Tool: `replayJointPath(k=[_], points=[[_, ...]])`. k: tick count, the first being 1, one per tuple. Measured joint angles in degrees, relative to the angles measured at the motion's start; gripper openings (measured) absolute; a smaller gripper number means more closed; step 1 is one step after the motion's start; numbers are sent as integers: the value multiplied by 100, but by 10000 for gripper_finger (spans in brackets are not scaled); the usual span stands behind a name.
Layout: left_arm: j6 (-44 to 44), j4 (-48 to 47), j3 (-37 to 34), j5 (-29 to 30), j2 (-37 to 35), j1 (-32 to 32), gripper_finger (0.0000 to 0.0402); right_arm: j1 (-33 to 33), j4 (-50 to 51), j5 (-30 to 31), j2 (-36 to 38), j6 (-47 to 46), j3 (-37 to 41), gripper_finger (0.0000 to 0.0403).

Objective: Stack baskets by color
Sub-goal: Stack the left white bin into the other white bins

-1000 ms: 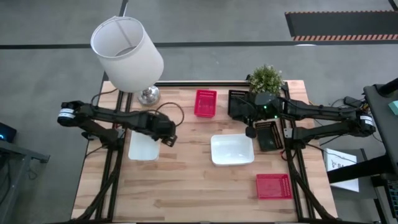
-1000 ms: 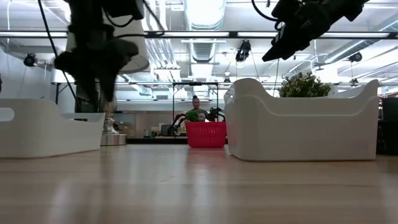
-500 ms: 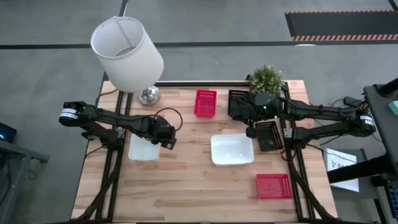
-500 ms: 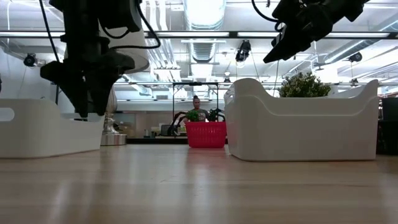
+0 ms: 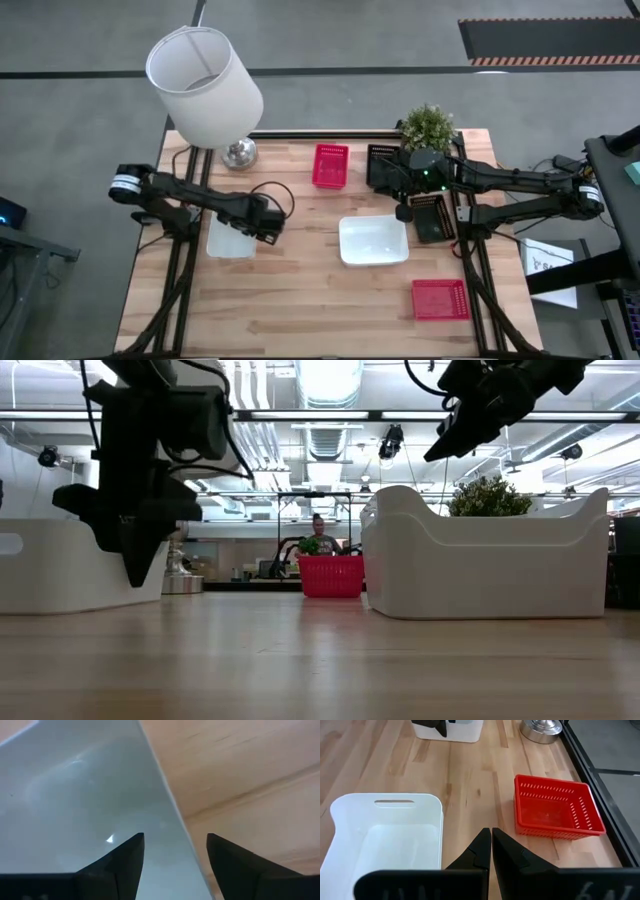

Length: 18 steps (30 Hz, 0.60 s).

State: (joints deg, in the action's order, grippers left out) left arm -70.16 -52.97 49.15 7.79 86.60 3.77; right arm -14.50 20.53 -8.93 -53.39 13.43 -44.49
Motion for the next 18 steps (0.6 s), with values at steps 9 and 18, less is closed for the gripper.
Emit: replayJointPath(k=[9,18], points=[[55,2,0,-143,189,0,119,0,25,0,2,-115,182,9],[36,-4,0,-429,174,16,6,0,-19,2,2,-91,391,9]])
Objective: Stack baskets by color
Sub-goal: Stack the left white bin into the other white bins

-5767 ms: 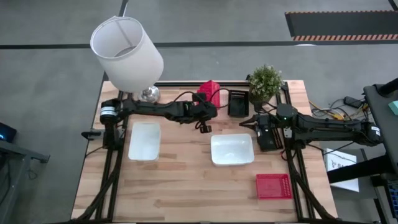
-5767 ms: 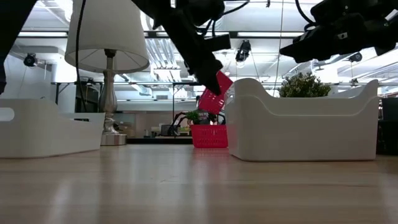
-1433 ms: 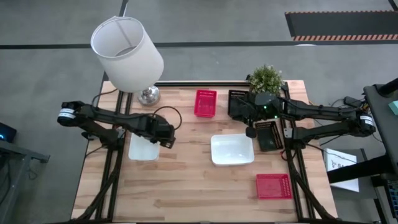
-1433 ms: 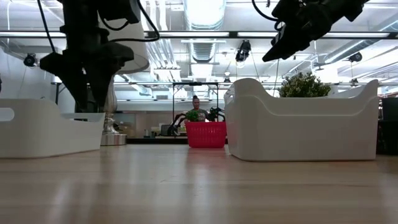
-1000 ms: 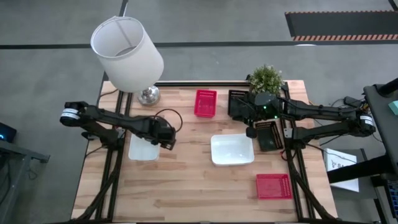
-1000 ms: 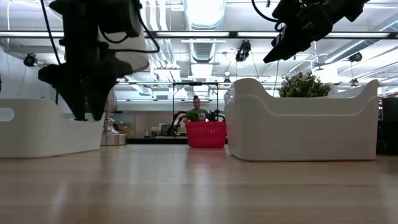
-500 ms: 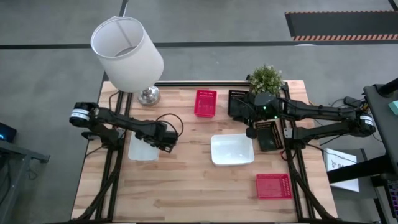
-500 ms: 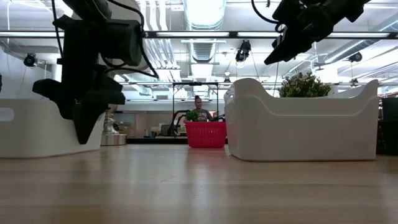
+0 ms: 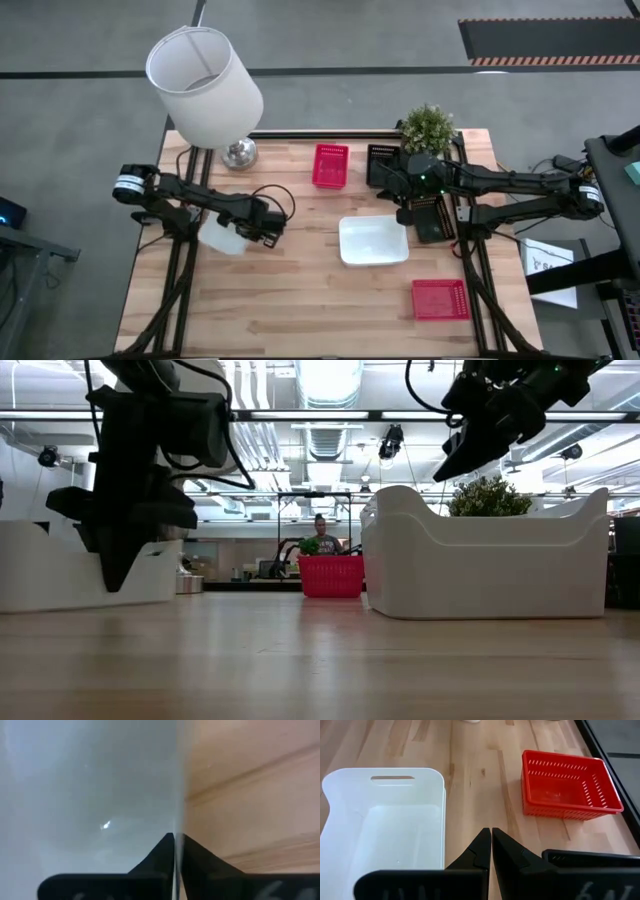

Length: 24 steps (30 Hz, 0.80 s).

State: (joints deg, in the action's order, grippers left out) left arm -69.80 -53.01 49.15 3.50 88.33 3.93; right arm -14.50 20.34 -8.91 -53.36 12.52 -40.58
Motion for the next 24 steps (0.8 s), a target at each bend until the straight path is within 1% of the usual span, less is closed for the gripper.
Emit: replayJointPath(k=[5,9,14,16,19,21,24], points=[[93,-118,88,-221,-30,58,1,0,50,-1,17,49,40,9],[314,-507,416,-299,-34,154,1,0,73,0,93,208,68,9],[639,-1175,1037,-348,-37,417,0,2,72,-1,309,181,87,9],[934,-1396,1354,-336,-37,573,0,2,82,-2,466,159,171,9],[1393,-1394,1840,-345,-41,785,0,1,-7,0,785,107,384,9],[1654,-1321,2183,-296,-41,875,0,2,-248,-5,1000,21,553,9],[2162,-1067,2610,44,-41,967,0,2,-814,-55,1275,-2,852,9]])
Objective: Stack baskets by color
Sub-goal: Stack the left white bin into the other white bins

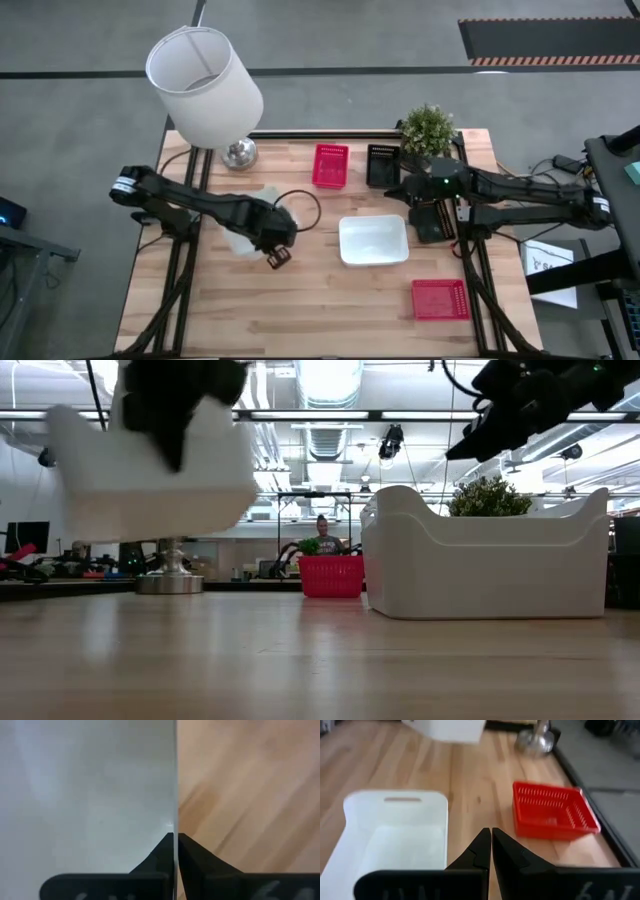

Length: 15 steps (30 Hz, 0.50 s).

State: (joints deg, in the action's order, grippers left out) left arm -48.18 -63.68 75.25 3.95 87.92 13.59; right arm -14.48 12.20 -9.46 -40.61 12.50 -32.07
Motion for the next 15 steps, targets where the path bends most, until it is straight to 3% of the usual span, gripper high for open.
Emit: replayJointPath(k=[7,15], points=[[866,439,362,373,0,53,0,-2,-464,-104,519,10,523,9],[1633,1312,614,437,4,80,0,-2,-429,-187,1035,-19,616,9]])
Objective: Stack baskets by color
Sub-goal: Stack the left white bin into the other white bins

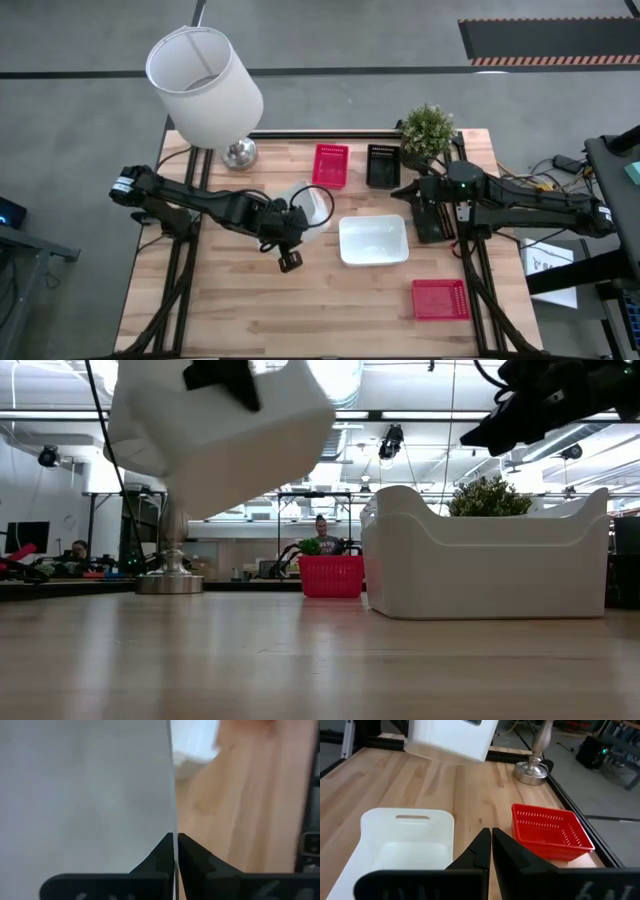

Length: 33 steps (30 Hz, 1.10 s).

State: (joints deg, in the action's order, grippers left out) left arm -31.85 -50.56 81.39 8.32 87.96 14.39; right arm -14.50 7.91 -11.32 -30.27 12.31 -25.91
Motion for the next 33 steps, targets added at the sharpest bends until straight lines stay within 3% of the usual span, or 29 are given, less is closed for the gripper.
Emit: replayJointPath(k=[15,24,33], points=[[2435,2153,15,164,0,-33,0,0,-400,-112,393,136,511,9],[3001,2940,55,157,367,-178,0,0,-426,-117,403,308,492,9],[3197,3114,663,-51,1142,-308,0,0,-563,-117,400,268,562,9]])
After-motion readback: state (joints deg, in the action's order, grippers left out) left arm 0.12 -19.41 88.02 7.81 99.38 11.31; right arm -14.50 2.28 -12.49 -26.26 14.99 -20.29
